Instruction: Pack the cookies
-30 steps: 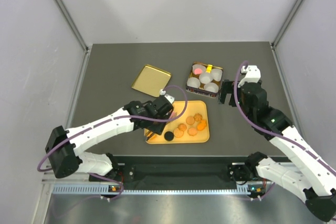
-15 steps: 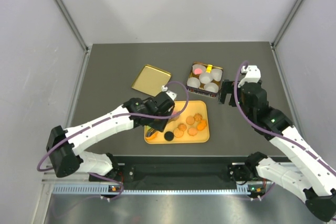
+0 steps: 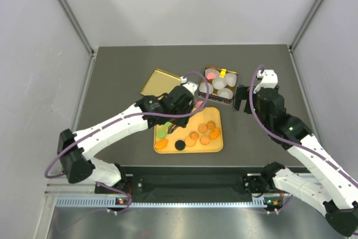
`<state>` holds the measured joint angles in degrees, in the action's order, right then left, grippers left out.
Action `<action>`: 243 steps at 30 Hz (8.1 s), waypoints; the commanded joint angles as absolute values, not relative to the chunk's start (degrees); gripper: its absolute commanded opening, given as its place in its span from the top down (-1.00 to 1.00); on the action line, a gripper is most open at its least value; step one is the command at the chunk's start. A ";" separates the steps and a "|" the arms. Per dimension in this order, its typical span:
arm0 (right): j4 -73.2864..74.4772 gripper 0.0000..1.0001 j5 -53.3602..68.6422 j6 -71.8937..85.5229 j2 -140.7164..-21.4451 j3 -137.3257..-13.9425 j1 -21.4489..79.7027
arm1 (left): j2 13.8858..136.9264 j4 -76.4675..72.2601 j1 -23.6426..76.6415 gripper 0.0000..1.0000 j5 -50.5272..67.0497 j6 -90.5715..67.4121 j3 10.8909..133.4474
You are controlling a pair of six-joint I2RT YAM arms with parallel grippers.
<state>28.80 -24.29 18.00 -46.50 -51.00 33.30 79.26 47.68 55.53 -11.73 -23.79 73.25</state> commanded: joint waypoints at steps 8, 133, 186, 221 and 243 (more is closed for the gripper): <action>29.70 -0.99 -25.22 17.75 -45.00 -53.88 32.78 | 99.90 33.67 54.94 0.23 -20.21 -16.35 95.17; 29.62 -0.99 -23.73 18.10 -44.03 -50.89 32.43 | 73.48 48.95 62.66 -0.02 -8.96 -24.17 61.26; 30.32 -0.99 -23.56 17.67 -44.03 -53.00 32.43 | 84.98 45.54 61.79 0.29 -18.89 -18.91 82.78; 33.13 -0.99 -22.59 17.75 -42.80 -54.23 32.43 | 120.76 32.70 50.45 0.19 -17.40 -13.54 111.10; 33.31 -0.99 -23.03 17.67 -42.98 -54.67 32.43 | 114.35 32.26 50.62 -0.07 -15.65 -12.13 108.73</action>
<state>33.10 -22.59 17.76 -43.53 -51.88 33.08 120.84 35.81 50.39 -17.02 -13.06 109.62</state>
